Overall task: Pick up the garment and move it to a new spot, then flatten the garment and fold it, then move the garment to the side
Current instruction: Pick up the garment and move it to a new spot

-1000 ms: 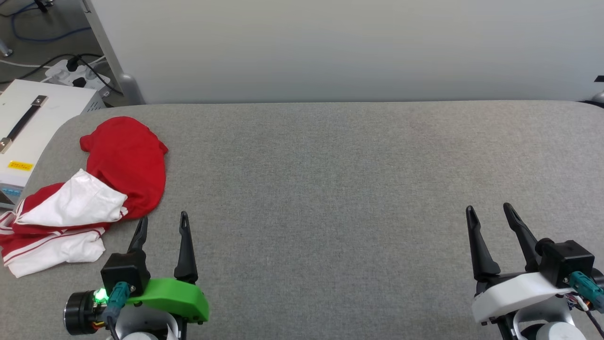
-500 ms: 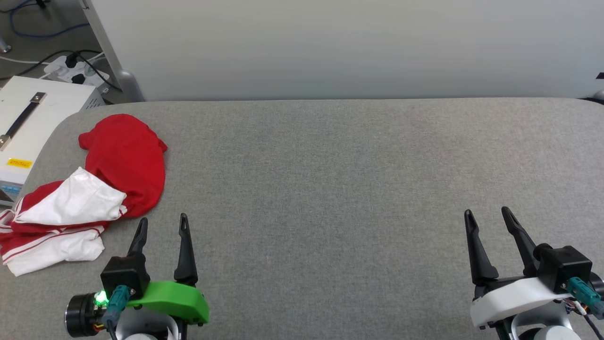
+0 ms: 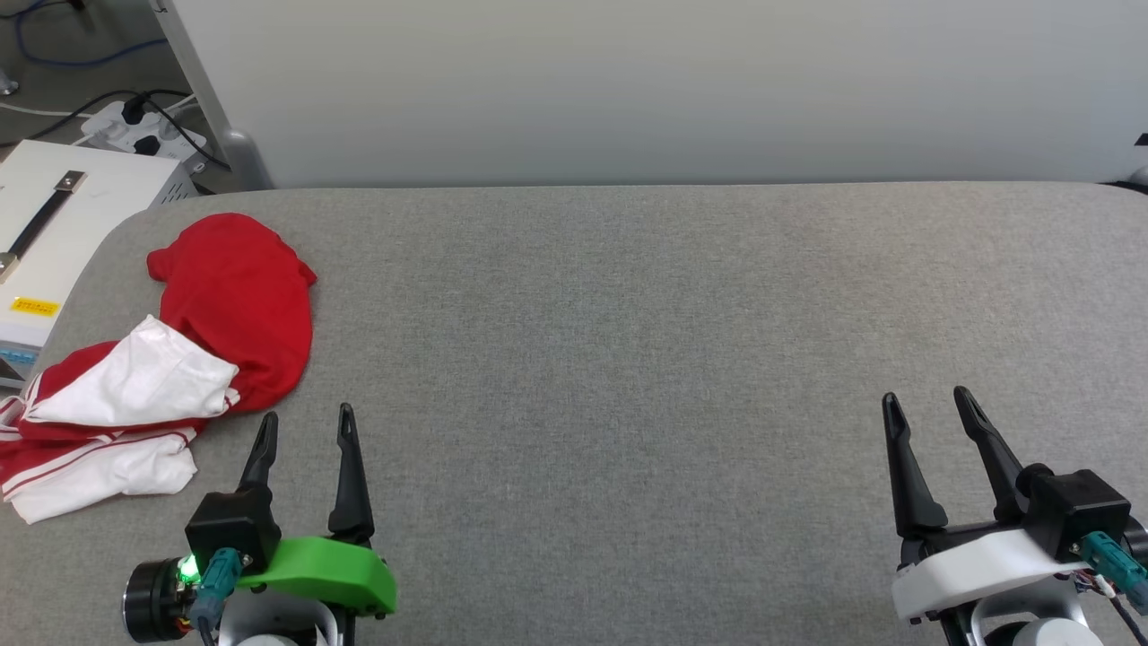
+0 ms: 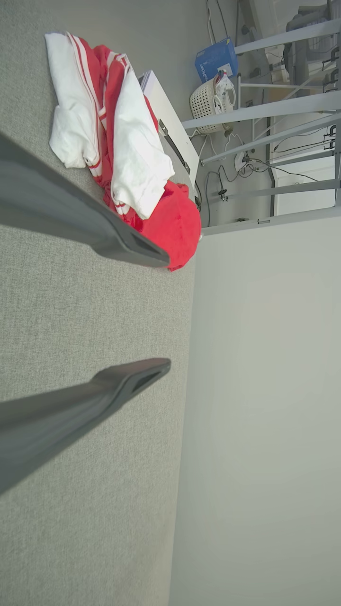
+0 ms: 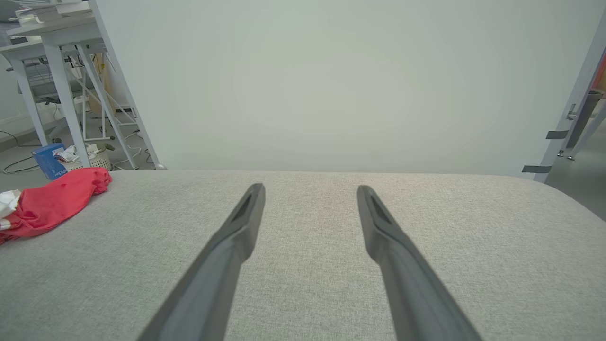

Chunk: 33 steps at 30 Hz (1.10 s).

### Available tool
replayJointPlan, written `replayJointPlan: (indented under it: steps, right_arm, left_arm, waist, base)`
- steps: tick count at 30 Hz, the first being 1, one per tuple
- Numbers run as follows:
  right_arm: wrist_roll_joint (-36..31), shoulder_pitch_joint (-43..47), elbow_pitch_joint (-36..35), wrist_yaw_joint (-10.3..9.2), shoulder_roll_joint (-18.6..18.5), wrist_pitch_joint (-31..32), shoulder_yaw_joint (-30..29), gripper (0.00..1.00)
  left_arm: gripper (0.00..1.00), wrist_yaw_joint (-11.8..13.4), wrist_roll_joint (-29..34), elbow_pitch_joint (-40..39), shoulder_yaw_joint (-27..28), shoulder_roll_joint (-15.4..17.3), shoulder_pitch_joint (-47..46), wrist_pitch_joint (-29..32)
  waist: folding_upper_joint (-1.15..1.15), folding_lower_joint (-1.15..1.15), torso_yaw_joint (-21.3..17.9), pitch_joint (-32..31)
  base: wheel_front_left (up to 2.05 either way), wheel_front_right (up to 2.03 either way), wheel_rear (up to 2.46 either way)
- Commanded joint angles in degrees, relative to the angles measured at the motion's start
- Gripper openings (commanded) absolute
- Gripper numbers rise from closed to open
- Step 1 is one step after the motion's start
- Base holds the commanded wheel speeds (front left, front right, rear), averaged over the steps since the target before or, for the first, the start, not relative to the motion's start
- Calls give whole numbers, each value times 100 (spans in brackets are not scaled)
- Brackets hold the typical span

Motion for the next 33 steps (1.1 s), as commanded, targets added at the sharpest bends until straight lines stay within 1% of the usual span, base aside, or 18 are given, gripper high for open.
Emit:
replayJointPlan:
  steps: [1,15,20,27,33]
  right_arm:
    - [22,77,-54,-3,7,-75,10,100]
    - [90,127,-127,-3,8,-238,32,100]
    - [132,171,-117,-4,8,-298,68,100]
    - [151,192,-111,-4,9,-378,165,100]
    - [104,164,-123,-4,9,-451,300,100]
  left_arm:
    - [100,-16,-59,-10,22,-17,50,-58]
    - [100,-15,-145,-4,9,-20,58,-224]
    - [100,-17,-183,39,9,-21,60,-284]
    - [100,35,-238,88,40,-23,43,-365]
    - [100,106,-347,83,101,-24,23,-439]
  waist:
    - [0,0,-1,3]
    - [0,0,23,14]
    - [0,0,91,4]
    - [0,0,374,35]
    - [0,0,783,117]
  base:
    - [0,0,0]
    - [0,0,0]
    - [0,0,0]
    - [0,0,0]
    - [0,0,0]
